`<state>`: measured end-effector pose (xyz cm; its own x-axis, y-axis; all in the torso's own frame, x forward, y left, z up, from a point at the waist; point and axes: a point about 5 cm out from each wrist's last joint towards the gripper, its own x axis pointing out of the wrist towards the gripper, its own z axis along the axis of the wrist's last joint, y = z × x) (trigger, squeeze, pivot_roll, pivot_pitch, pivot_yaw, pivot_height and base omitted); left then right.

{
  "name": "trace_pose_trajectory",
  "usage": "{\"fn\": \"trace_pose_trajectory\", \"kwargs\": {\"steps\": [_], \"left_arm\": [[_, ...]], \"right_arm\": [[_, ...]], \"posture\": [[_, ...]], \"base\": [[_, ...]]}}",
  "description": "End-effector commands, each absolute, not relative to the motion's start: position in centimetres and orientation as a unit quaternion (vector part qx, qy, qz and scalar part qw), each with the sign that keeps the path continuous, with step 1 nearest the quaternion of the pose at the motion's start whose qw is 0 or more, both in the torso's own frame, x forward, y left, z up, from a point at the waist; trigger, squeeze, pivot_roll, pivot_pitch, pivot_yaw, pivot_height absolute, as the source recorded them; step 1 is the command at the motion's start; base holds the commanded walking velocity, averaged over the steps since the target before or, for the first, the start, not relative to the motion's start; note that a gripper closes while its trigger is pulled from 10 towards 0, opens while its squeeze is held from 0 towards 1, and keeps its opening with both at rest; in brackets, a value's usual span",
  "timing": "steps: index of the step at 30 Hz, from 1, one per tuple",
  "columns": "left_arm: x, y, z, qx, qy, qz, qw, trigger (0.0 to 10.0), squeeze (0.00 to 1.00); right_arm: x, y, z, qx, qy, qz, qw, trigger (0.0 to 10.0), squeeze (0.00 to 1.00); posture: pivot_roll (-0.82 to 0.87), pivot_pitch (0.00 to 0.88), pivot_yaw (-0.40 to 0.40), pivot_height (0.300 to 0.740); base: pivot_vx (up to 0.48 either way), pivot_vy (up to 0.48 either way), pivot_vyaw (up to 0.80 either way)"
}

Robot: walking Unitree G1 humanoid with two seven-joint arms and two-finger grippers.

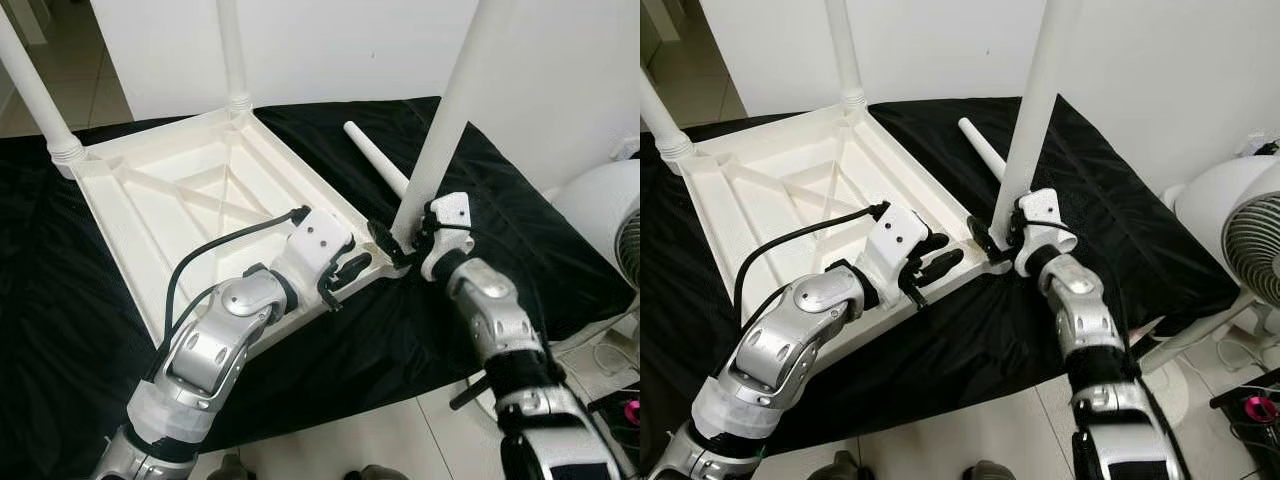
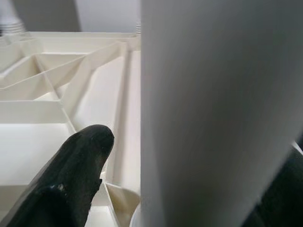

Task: Building children table

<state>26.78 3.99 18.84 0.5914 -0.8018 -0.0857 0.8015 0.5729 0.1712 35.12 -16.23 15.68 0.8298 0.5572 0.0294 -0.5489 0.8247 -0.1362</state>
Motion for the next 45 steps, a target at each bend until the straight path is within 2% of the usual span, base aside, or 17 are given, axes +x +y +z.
{"fn": "trace_pose_trajectory", "kwargs": {"steps": [1,2,5,6,7,8,9,12,13,21,22,27,33,39,43,45], "left_arm": [[27.1,3.9,18.9,0.102,-0.003,-0.444,0.890,10.0,0.00],[27.0,3.9,19.0,0.099,-0.004,-0.443,0.891,10.0,0.00],[27.0,3.9,19.0,0.098,-0.004,-0.442,0.892,10.0,0.00],[27.0,3.9,19.0,0.098,-0.004,-0.442,0.892,10.0,0.00],[27.0,3.9,19.0,0.098,-0.004,-0.441,0.892,10.0,0.00],[27.0,3.9,19.0,0.098,-0.004,-0.441,0.892,10.0,0.00],[27.0,3.9,19.0,0.098,-0.004,-0.440,0.892,10.0,0.00],[27.0,4.0,19.0,0.098,-0.004,-0.440,0.893,10.0,0.00],[27.0,4.0,19.0,0.098,-0.004,-0.440,0.893,10.0,0.00],[27.0,4.0,19.1,0.098,-0.004,-0.440,0.893,10.0,0.00],[27.0,4.0,19.1,0.097,-0.004,-0.441,0.892,10.0,0.00],[27.0,3.9,19.1,0.096,-0.004,-0.442,0.892,10.0,0.00],[27.0,3.9,19.1,0.096,-0.004,-0.442,0.892,10.0,0.00],[27.0,3.9,19.0,0.096,-0.002,-0.441,0.892,10.0,0.00],[27.0,3.9,19.0,0.096,-0.002,-0.441,0.892,10.0,0.00],[27.1,3.9,18.7,0.098,0.001,-0.437,0.894,10.0,0.00]], "right_arm": [[35.1,-16.1,15.2,-0.070,-0.024,0.304,0.950,10.0,0.00],[35.4,-16.4,15.1,-0.081,-0.018,0.311,0.947,9.5,0.00],[35.5,-16.6,15.0,-0.085,-0.016,0.313,0.946,9.5,0.00],[35.5,-16.6,14.8,-0.087,-0.011,0.317,0.944,4.8,0.00],[35.6,-16.7,14.7,-0.088,-0.007,0.320,0.943,4.1,0.00],[35.6,-16.8,14.6,-0.088,-0.004,0.322,0.943,4.1,0.00],[35.6,-16.9,14.4,-0.091,-0.001,0.326,0.941,2.4,0.00],[35.7,-17.0,14.3,-0.093,0.000,0.330,0.940,2.4,0.00],[35.6,-17.1,14.2,-0.101,0.002,0.333,0.938,0.0,0.00],[35.8,-17.5,14.3,-0.107,0.005,0.337,0.936,0.0,0.00],[35.8,-17.8,14.2,-0.107,0.011,0.324,0.940,10.0,0.00],[36.3,-18.0,13.6,-0.092,0.034,0.258,0.961,10.0,0.00],[36.4,-16.9,13.6,-0.059,0.026,0.231,0.971,10.0,0.00],[36.3,-15.6,13.4,-0.003,0.026,0.152,0.988,10.0,0.00],[36.0,-15.0,13.3,0.004,0.026,0.127,0.992,10.0,0.00],[35.3,-14.0,12.7,0.010,0.031,0.053,0.998,10.0,0.00]], "posture": [[-0.05,0.000,0.007,0.740],[-0.05,0.000,0.007,0.740],[-0.05,0.000,0.007,0.740],[-0.05,0.000,0.006,0.740],[-0.05,0.000,0.006,0.740],[-0.05,0.000,0.006,0.740],[-0.05,0.000,0.006,0.740],[-0.05,0.000,0.006,0.740],[-0.05,0.000,0.010,0.740],[-0.05,0.002,0.011,0.740],[-0.06,0.005,0.010,0.740],[-0.06,0.008,0.012,0.740],[-0.06,0.011,0.009,0.740],[-0.06,0.013,0.005,0.740],[-0.06,0.009,0.000,0.740],[-0.06,0.005,-0.002,0.740]], "base": [[0.000,0.000,0.00],[0.000,0.000,0.00],[0.000,0.000,0.00],[0.000,0.000,0.00],[0.000,0.000,0.00],[0.000,0.000,0.00],[0.000,0.000,0.00],[0.000,0.000,0.00],[0.000,0.000,0.00],[0.000,0.000,0.00],[0.000,0.000,0.00],[0.000,0.000,0.00],[0.000,0.000,0.00],[0.000,0.000,0.00],[0.000,0.000,0.00],[0.000,0.000,0.00]]}}
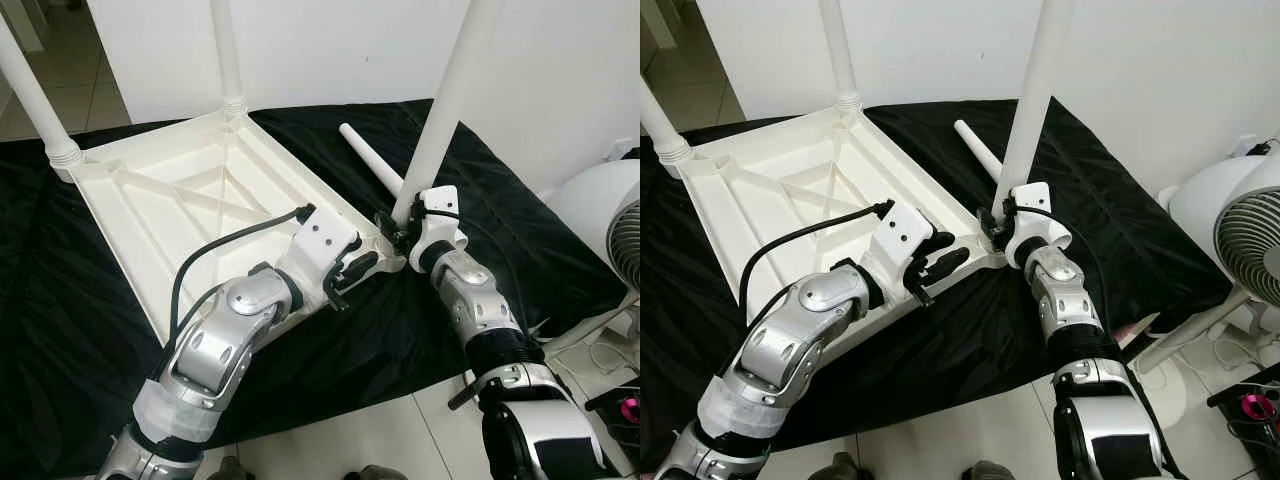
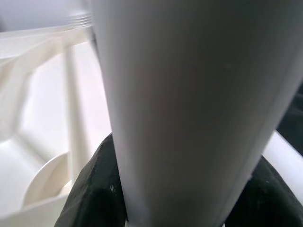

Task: Building children table

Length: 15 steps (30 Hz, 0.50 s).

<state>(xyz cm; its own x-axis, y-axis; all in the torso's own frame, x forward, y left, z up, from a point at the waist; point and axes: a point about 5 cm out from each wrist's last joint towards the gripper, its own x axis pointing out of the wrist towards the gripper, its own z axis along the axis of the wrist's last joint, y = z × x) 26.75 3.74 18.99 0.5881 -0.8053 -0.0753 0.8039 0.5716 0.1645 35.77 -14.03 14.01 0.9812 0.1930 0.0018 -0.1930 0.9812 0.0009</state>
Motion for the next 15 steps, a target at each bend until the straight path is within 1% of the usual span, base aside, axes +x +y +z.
{"fn": "trace_pose_trajectory", "kwargs": {"steps": [1,6,7,10,12,15], "left_arm": [[27.1,3.9,18.7,0.098,0.001,-0.437,0.894,10.0,0.00],[27.1,3.9,18.7,0.098,0.002,-0.437,0.894,10.0,0.00],[27.1,3.9,18.7,0.098,0.002,-0.437,0.894,10.0,0.00],[27.2,3.8,18.7,0.099,0.001,-0.438,0.894,10.0,0.00],[27.2,3.8,18.7,0.099,0.001,-0.438,0.894,10.0,0.00],[27.3,3.8,18.6,0.100,0.001,-0.438,0.893,10.0,0.00]], "right_arm": [[35.3,-14.0,12.7,0.010,0.031,0.053,0.998,10.0,0.00],[34.3,-12.8,12.1,0.029,0.048,-0.009,0.998,10.0,0.00],[34.3,-12.8,12.1,0.029,0.048,-0.009,0.998,10.0,0.00],[33.3,-12.4,11.9,0.031,0.063,-0.081,0.994,10.0,0.00],[33.1,-12.2,11.9,0.033,0.064,-0.093,0.993,10.0,0.00],[32.8,-11.9,12.1,0.041,0.060,-0.089,0.993,10.0,0.00]], "posture": [[-0.06,0.005,-0.002,0.740],[-0.07,0.000,-0.004,0.740],[-0.07,0.000,-0.004,0.740],[-0.07,0.000,-0.004,0.740],[-0.07,0.000,-0.002,0.740],[-0.08,0.000,0.000,0.740]], "base": [[0.000,0.000,0.00],[0.000,0.000,0.00],[0.000,0.000,0.00],[0.000,0.000,0.00],[0.000,0.000,0.00],[0.000,0.000,0.00]]}}
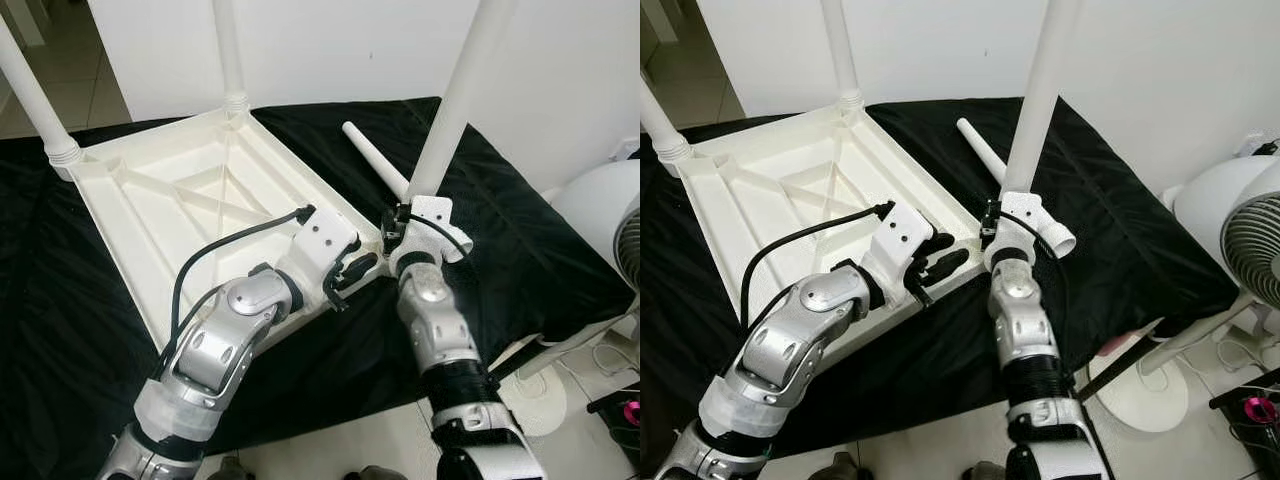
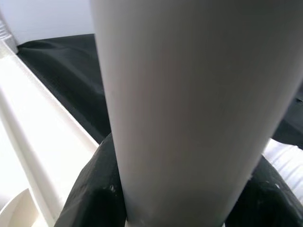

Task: Building children table

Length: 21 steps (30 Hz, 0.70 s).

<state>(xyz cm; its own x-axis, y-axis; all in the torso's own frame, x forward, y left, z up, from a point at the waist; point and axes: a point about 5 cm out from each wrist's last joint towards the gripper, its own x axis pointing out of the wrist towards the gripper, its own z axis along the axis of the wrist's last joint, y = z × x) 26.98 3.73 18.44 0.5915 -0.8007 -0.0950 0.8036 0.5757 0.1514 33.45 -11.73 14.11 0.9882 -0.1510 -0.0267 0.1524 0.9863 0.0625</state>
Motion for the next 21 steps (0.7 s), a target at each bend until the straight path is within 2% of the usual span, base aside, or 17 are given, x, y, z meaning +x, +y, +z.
{"fn": "trace_pose_trajectory", "kwargs": {"steps": [1,6,7,8,9,14,15,18,19,20,21], "left_arm": [[27.3,3.8,18.6,0.100,0.001,-0.439,0.893,10.0,0.00],[27.4,3.8,18.6,0.102,0.001,-0.439,0.893,10.0,0.00],[27.4,3.8,18.6,0.103,0.000,-0.438,0.893,10.0,0.00],[27.4,3.8,18.6,0.103,0.000,-0.438,0.893,10.0,0.00],[27.4,3.8,18.7,0.103,0.000,-0.438,0.893,10.0,0.00],[27.5,3.9,18.7,0.103,-0.001,-0.436,0.894,10.0,0.00],[27.5,3.9,18.7,0.104,-0.001,-0.436,0.894,10.0,0.00],[27.5,3.9,18.7,0.105,-0.001,-0.436,0.894,10.0,0.00],[27.5,3.9,18.7,0.105,-0.002,-0.436,0.894,10.0,0.00],[27.5,3.9,18.7,0.105,-0.002,-0.437,0.893,10.0,0.00],[27.6,4.0,18.7,0.106,-0.002,-0.437,0.893,10.0,0.00]], "right_arm": [[32.7,-11.9,12.3,0.042,0.057,-0.090,0.993,10.0,0.00],[32.5,-12.0,12.3,0.039,0.060,-0.087,0.994,10.0,0.00],[32.5,-12.0,12.3,0.038,0.059,-0.085,0.994,10.0,0.77],[32.5,-12.0,12.3,0.038,0.059,-0.085,0.994,10.0,0.77],[32.4,-12.2,12.4,0.038,0.056,-0.084,0.994,10.0,1.00],[32.3,-13.4,12.9,0.050,0.040,-0.080,0.995,10.0,1.00],[32.3,-13.8,13.3,0.061,0.031,-0.042,0.997,10.0,1.00],[32.2,-13.9,13.4,0.063,0.029,-0.028,0.997,10.0,1.00],[32.2,-14.5,13.5,0.056,0.026,-0.020,0.998,10.0,0.05],[32.2,-15.1,13.7,0.049,0.022,-0.011,0.999,10.0,0.00],[32.2,-15.7,13.9,0.039,0.017,0.006,0.999,10.0,0.00]], "posture": [[-0.08,0.000,0.001,0.740],[-0.08,0.000,0.002,0.740],[-0.08,0.000,0.001,0.740],[-0.08,0.000,0.001,0.740],[-0.08,0.000,0.002,0.740],[-0.08,0.000,0.002,0.740],[-0.08,0.000,0.004,0.740],[-0.08,0.000,0.004,0.740],[-0.08,0.000,0.006,0.740],[-0.08,0.000,0.006,0.740],[-0.08,0.000,0.009,0.740]], "base": [[0.000,0.000,0.00],[0.000,0.000,0.00],[0.000,0.000,0.00],[0.000,0.000,0.00],[0.000,0.000,0.00],[0.000,0.000,0.00],[0.000,0.000,0.00],[0.000,0.000,0.00],[0.000,0.000,0.00],[0.000,0.000,0.00],[0.000,0.000,0.00]]}}
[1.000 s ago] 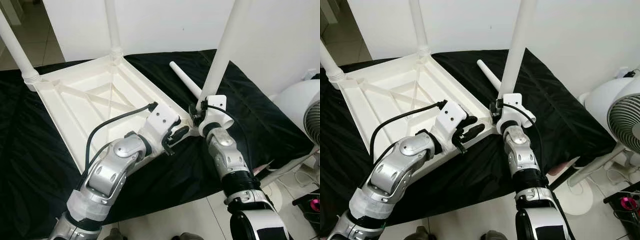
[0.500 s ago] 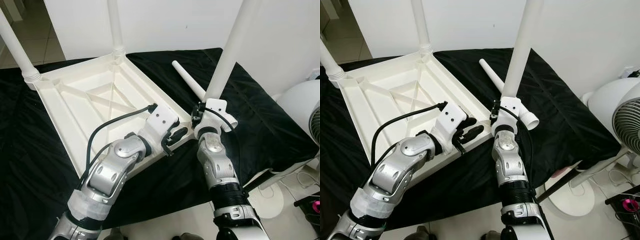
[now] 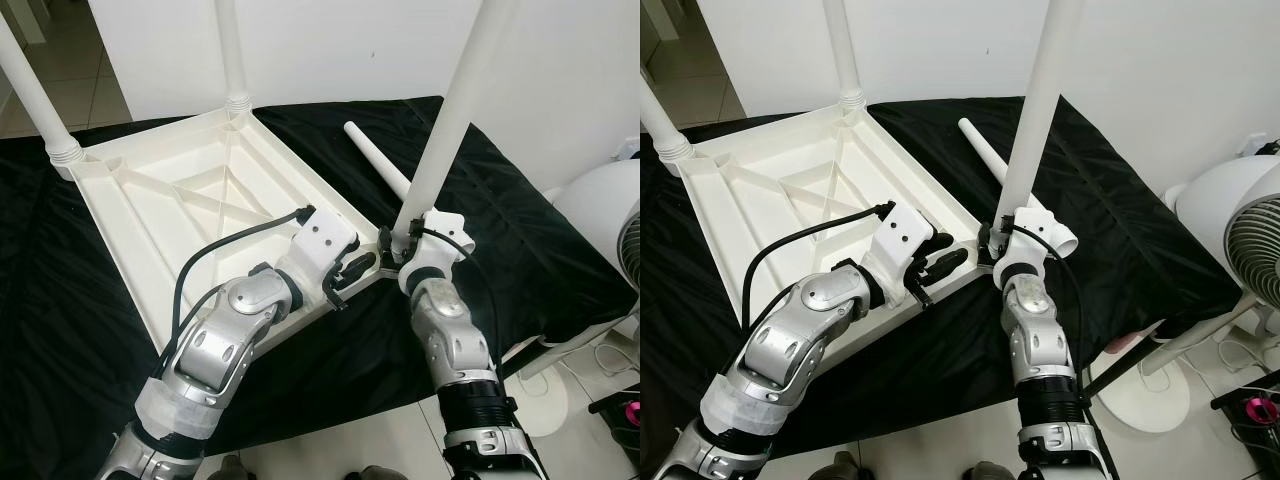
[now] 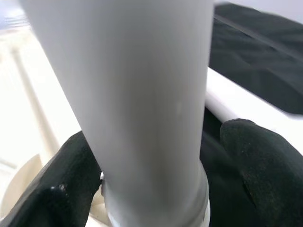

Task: Building children table

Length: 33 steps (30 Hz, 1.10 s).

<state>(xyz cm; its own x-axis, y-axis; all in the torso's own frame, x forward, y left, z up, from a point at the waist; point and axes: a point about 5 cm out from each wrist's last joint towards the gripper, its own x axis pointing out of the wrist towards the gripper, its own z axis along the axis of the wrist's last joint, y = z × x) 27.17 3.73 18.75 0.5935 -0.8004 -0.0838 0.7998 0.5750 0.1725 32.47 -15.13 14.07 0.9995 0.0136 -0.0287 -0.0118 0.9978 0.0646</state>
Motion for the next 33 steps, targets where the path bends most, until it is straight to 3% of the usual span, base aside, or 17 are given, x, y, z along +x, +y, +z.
{"fn": "trace_pose_trajectory", "kwargs": {"steps": [1,11,26,27,29,30,31,32,33], "left_arm": [[27.6,4.0,18.7,0.107,-0.002,-0.437,0.893,10.0,0.00],[27.5,4.1,18.8,0.108,-0.002,-0.437,0.893,10.0,0.00],[27.4,3.9,19.3,0.125,-0.008,-0.457,0.880,10.0,0.00],[27.3,3.8,19.4,0.125,-0.008,-0.457,0.880,10.0,0.00],[27.3,3.8,19.4,0.125,-0.008,-0.457,0.880,10.0,0.00],[27.4,4.0,19.2,0.128,-0.007,-0.455,0.881,10.0,0.00],[27.4,4.0,19.2,0.128,-0.007,-0.455,0.881,10.0,0.00],[27.5,4.3,19.1,0.129,-0.004,-0.450,0.883,10.0,0.00],[27.5,4.3,19.1,0.129,-0.004,-0.450,0.883,10.0,0.00]], "right_arm": [[32.2,-16.1,14.1,0.031,0.012,0.023,0.999,10.0,0.00],[32.8,-16.1,14.2,-0.046,-0.018,0.208,0.977,10.0,0.00],[34.9,-16.6,15.1,-0.087,-0.026,0.298,0.950,10.0,0.00],[35.0,-16.8,15.2,-0.090,-0.026,0.306,0.948,7.5,0.00],[35.0,-16.8,15.2,-0.090,-0.026,0.306,0.948,7.5,0.00],[35.4,-17.1,14.9,-0.098,-0.021,0.314,0.944,2.0,0.00],[35.4,-17.1,14.9,-0.098,-0.021,0.314,0.944,2.0,0.00],[35.6,-17.2,14.8,-0.094,-0.016,0.320,0.943,0.0,0.00],[35.6,-17.2,14.8,-0.094,-0.016,0.320,0.943,0.0,0.00]], "posture": [[-0.08,0.000,0.009,0.740],[-0.08,0.000,0.027,0.740],[-0.06,0.013,0.027,0.740],[-0.05,0.014,0.024,0.740],[-0.05,0.014,0.024,0.740],[-0.05,0.018,0.016,0.740],[-0.05,0.018,0.016,0.740],[-0.05,0.018,0.010,0.740],[-0.05,0.018,0.010,0.740]], "base": [[0.000,0.000,0.00],[0.000,0.000,0.00],[0.000,0.000,0.00],[0.000,0.000,0.00],[0.000,0.000,0.00],[0.000,0.000,0.00],[0.000,0.000,0.00],[0.000,0.000,0.00],[0.000,0.000,0.00]]}}
